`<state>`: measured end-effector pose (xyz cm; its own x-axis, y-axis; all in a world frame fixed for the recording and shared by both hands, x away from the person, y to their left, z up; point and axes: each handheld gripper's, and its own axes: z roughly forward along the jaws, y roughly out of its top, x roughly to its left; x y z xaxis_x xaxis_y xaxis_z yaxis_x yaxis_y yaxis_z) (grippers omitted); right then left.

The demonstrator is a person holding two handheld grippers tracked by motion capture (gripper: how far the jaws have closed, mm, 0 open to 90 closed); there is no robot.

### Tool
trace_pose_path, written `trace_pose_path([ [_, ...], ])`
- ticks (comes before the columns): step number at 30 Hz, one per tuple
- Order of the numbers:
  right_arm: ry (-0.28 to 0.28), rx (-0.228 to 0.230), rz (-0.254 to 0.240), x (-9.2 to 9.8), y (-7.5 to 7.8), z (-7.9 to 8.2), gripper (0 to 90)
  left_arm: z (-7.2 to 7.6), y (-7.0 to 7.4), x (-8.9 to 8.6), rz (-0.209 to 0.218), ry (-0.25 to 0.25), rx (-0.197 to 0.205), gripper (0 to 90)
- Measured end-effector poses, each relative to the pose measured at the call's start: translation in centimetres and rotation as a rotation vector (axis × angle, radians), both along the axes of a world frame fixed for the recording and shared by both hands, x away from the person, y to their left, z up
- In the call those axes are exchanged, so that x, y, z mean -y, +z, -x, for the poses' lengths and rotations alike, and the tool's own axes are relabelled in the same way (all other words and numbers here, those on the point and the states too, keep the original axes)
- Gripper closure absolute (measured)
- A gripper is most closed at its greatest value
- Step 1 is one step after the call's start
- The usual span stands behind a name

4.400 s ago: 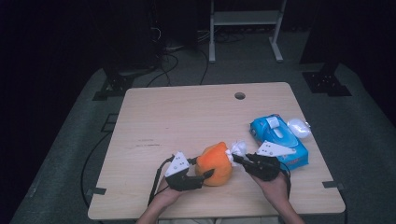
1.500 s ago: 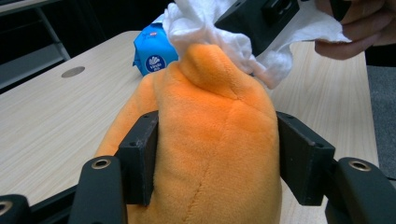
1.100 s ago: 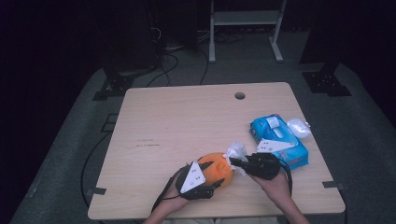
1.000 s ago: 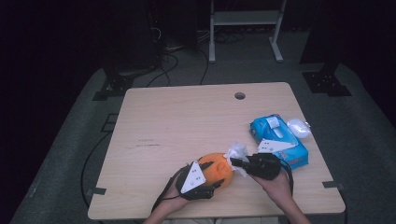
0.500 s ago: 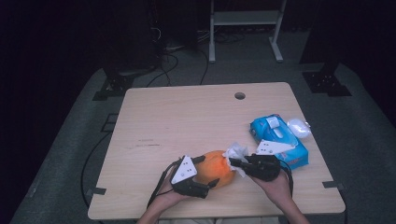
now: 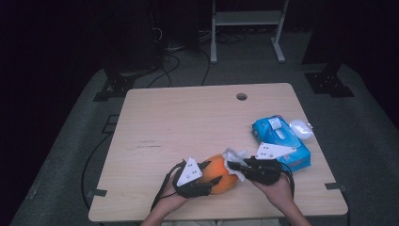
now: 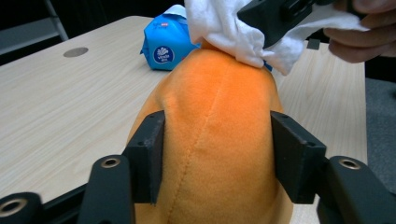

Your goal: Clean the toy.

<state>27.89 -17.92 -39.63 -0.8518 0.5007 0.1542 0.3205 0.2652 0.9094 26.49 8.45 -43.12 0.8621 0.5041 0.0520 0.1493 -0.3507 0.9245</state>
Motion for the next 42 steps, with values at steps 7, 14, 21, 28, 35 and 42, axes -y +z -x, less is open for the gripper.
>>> trace_pose_path([
  [7, -0.038, 0.032, 0.060, 0.2, -0.2, 0.0, 82.5, -1.0, -0.3, -0.8, 0.028, 0.027, -0.043, 16.4],
  [14, 0.104, 0.017, 0.028, -1.7, 0.8, 1.3, 82.4, -0.7, -0.5, 0.0, 0.009, 0.017, -0.028, 27.5],
  [21, 0.034, 0.048, 0.124, -2.0, 0.7, 1.2, 72.0, -0.5, -0.6, 0.1, 0.013, 0.014, -0.026, 26.8],
  [28, -0.053, 0.120, 0.170, -1.5, 1.0, 1.2, 61.5, -0.4, -0.6, 0.5, 0.007, 0.007, -0.022, 26.9],
  [35, -0.084, 0.153, 0.213, -1.7, 0.2, 0.9, 51.8, 0.1, -0.7, 1.3, -0.032, -0.026, 0.004, 28.9],
  [42, -0.067, 0.085, 0.207, -1.6, -1.1, 0.0, 61.6, -0.3, -0.8, 1.0, -0.018, -0.040, -0.020, 22.9],
])
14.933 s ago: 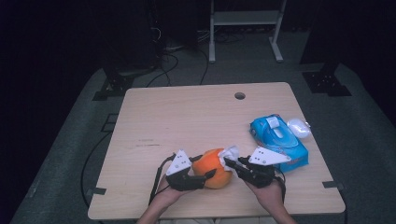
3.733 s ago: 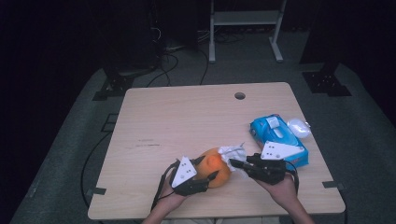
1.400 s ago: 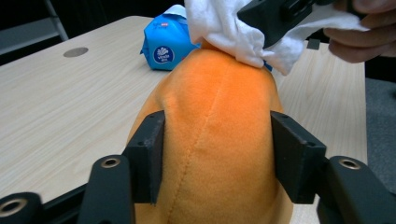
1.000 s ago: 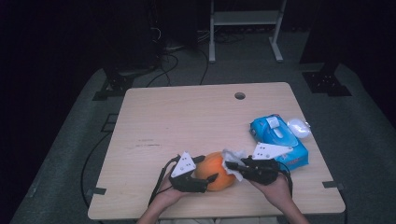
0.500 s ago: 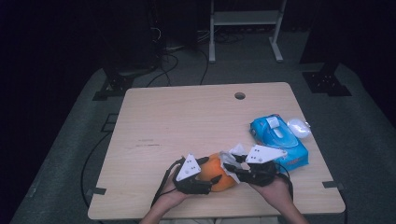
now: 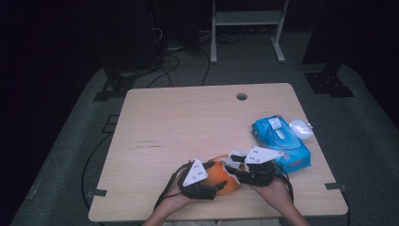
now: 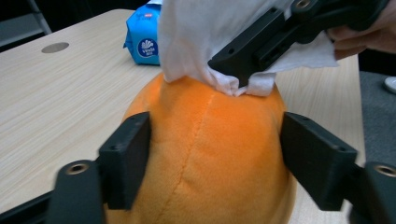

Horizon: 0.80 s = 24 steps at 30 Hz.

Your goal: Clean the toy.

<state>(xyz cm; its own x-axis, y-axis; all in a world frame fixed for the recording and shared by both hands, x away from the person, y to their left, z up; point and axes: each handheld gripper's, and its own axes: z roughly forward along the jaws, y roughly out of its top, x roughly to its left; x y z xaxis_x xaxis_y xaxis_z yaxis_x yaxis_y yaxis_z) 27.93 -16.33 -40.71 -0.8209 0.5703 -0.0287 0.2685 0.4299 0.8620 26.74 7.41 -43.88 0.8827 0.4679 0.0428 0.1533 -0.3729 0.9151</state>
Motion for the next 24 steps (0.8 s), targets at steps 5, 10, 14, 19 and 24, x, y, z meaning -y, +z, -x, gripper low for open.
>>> trace_pose_path([
  [5, -0.011, -0.019, -0.046, 1.1, 0.1, -0.3, 74.2, -0.6, 0.0, -1.1, 0.017, 0.030, -0.025, 12.3],
  [10, -0.047, -0.041, -0.112, 2.5, 0.6, -0.6, 80.1, -0.8, -0.7, -0.6, 0.009, 0.029, -0.010, 17.9],
  [14, -0.005, -0.023, -0.122, 1.4, 1.2, 0.4, 80.6, -0.6, -0.7, -0.2, 0.008, 0.058, 0.014, 33.0],
  [19, -0.003, -0.001, -0.089, 0.7, 1.1, 0.5, 80.6, -0.5, -0.7, -0.4, 0.010, 0.070, 0.001, 37.2],
  [24, -0.118, -0.007, -0.063, 3.0, 0.3, -0.7, 80.6, -0.4, -0.5, -0.5, 0.040, 0.000, -0.036, 36.0],
])
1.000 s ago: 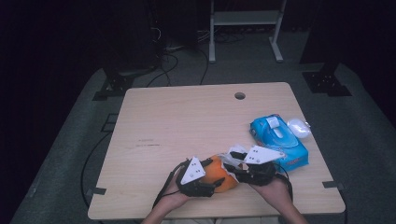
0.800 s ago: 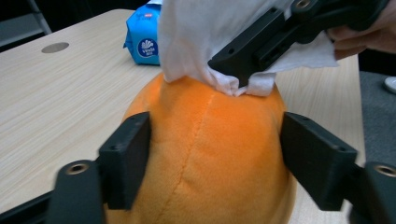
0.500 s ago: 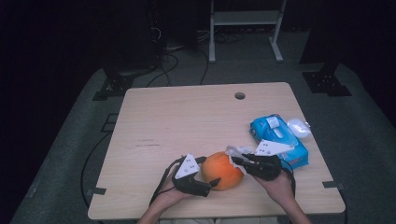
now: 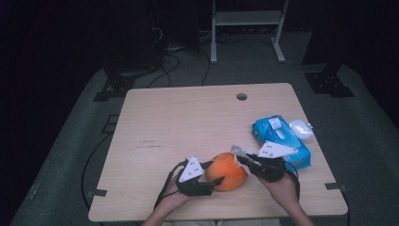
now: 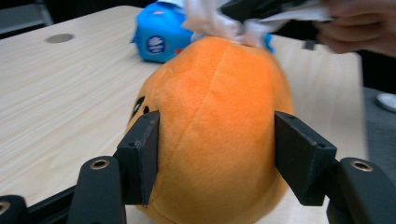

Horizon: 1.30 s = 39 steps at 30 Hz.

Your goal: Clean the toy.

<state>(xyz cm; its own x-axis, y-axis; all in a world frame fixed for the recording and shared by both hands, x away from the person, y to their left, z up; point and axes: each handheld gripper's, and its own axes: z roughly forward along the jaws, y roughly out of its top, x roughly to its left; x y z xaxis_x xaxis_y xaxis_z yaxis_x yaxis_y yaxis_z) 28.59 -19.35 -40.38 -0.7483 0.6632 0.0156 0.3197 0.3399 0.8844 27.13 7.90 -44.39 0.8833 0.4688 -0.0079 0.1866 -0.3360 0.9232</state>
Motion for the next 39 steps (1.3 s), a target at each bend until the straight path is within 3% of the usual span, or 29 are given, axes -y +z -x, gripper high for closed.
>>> trace_pose_path([
  [2, -0.006, -0.015, -0.016, 0.5, -0.2, -0.2, 80.6, -0.1, 0.1, -0.2, 0.016, -0.011, -0.004, 29.7],
  [4, 0.002, -0.013, -0.015, 0.3, -0.3, -0.1, 80.5, -0.6, 0.0, -0.4, 0.020, 0.047, -0.030, 17.4],
  [6, 0.021, -0.015, -0.029, -0.2, -0.2, 0.1, 80.6, -0.9, -0.4, -0.4, 0.015, 0.053, -0.050, 12.9],
  [11, 0.127, -0.006, -0.059, -2.1, 0.2, 1.3, 80.4, -0.4, -0.7, 0.0, -0.017, 0.033, -0.008, 26.8],
  [13, 0.147, 0.005, -0.046, -2.5, 0.4, 1.5, 80.4, -0.4, -0.6, -0.2, -0.021, 0.030, -0.009, 30.2],
  [21, 0.016, -0.031, -0.056, 0.8, -0.1, 0.1, 80.5, -0.9, -0.6, -0.8, 0.014, 0.054, -0.045, 36.3],
  [23, 0.020, -0.027, -0.062, 0.7, 0.1, 0.4, 80.4, -1.0, -0.5, -0.9, 0.020, 0.071, -0.054, 37.4],
  [25, 0.065, -0.018, -0.076, -0.1, 0.5, 0.9, 80.4, -1.2, -0.3, -1.4, 0.043, 0.104, -0.081, 39.0],
  [28, 0.092, 0.007, -0.048, -1.2, 0.7, 1.4, 80.4, -1.4, -0.2, -1.9, 0.058, 0.126, -0.096, 39.8],
  [31, 0.063, -0.008, -0.055, -0.7, 0.2, 0.7, 80.5, -1.2, -0.1, -1.9, 0.065, 0.113, -0.101, 40.0],
  [36, -0.014, -0.036, -0.065, 1.3, -1.1, -0.9, 80.4, -0.5, 0.3, -1.2, 0.067, 0.047, -0.084, 40.6],
  [38, -0.018, -0.022, -0.042, 1.2, -1.1, -0.8, 80.4, -0.5, 0.2, -1.2, 0.066, 0.021, -0.083, 36.6],
  [39, -0.021, -0.020, -0.036, 1.1, -1.1, -0.8, 80.4, -0.6, 0.1, -1.3, 0.071, 0.035, -0.082, 32.5],
])
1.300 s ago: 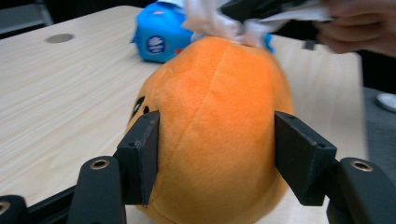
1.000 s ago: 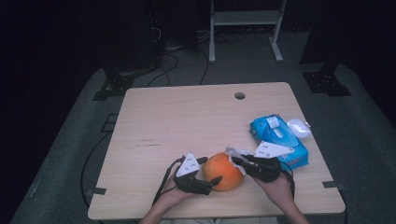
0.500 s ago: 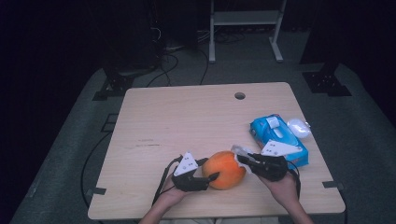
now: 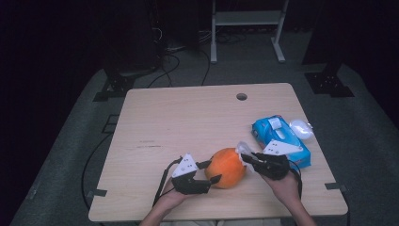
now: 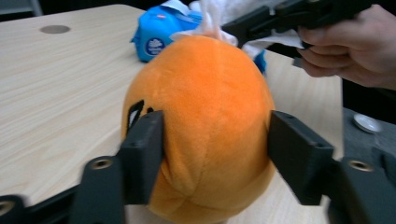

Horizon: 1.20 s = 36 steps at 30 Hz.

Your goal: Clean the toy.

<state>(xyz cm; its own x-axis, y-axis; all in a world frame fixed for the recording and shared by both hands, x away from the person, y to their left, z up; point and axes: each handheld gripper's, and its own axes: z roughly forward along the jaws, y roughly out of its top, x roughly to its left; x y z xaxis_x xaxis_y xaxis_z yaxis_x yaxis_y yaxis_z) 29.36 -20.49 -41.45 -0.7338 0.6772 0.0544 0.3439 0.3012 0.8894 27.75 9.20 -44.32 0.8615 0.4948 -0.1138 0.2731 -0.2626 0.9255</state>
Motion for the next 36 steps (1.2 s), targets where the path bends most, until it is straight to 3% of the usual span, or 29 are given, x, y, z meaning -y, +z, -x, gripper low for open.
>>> trace_pose_path([
  [2, 0.002, -0.007, -0.012, 0.1, -0.1, -0.1, 80.4, -0.4, -0.2, 0.0, -0.003, 0.043, -0.007, 21.3],
  [4, 0.002, -0.018, -0.032, 0.1, -0.1, -0.2, 80.4, -0.7, -0.4, 0.1, -0.006, 0.053, -0.010, 15.2],
  [7, 0.030, -0.003, -0.045, -0.6, 0.4, 0.4, 80.4, -0.4, -1.0, 0.8, -0.037, 0.012, 0.007, 18.9],
  [8, 0.049, 0.000, -0.053, -1.1, 0.6, 0.8, 80.4, -0.2, -1.0, 1.3, -0.051, 0.016, 0.035, 21.0],
  [13, 0.197, 0.016, -0.062, -4.1, 1.1, 2.4, 80.4, 0.4, -0.7, 2.0, -0.092, 0.014, 0.082, 30.5],
  [15, 0.190, 0.039, -0.014, -4.6, 1.2, 2.5, 80.5, 0.5, -0.6, 1.7, -0.094, 0.014, 0.086, 35.1],
  [20, 0.091, 0.023, -0.046, -2.1, 0.7, 0.9, 80.6, 0.3, -0.5, 1.4, -0.064, 0.009, 0.084, 36.3],
  [22, 0.062, 0.022, -0.051, -1.3, 0.5, 0.6, 80.6, 0.2, -0.6, 1.6, -0.067, 0.011, 0.076, 27.5],
  [24, 0.049, 0.015, -0.065, -1.1, 0.4, 0.6, 80.5, 0.1, -1.2, 2.0, -0.097, 0.005, 0.068, 17.4],
  [27, 0.085, 0.032, -0.044, -2.4, 0.6, 1.4, 80.5, 0.1, -1.9, 2.3, -0.128, 0.005, 0.062, 11.5],
  [31, 0.132, 0.071, -0.005, -3.5, 0.9, 2.2, 80.4, 0.4, -1.5, 2.0, -0.138, 0.011, 0.085, 26.4],
  [33, 0.112, 0.069, -0.015, -2.9, 1.1, 1.9, 80.5, 0.6, -1.2, 2.0, -0.123, 0.023, 0.110, 34.6],
  [36, 0.063, 0.053, -0.040, -1.3, 0.8, 1.0, 80.4, 0.6, -1.0, 2.1, -0.128, 0.023, 0.117, 36.7],
])
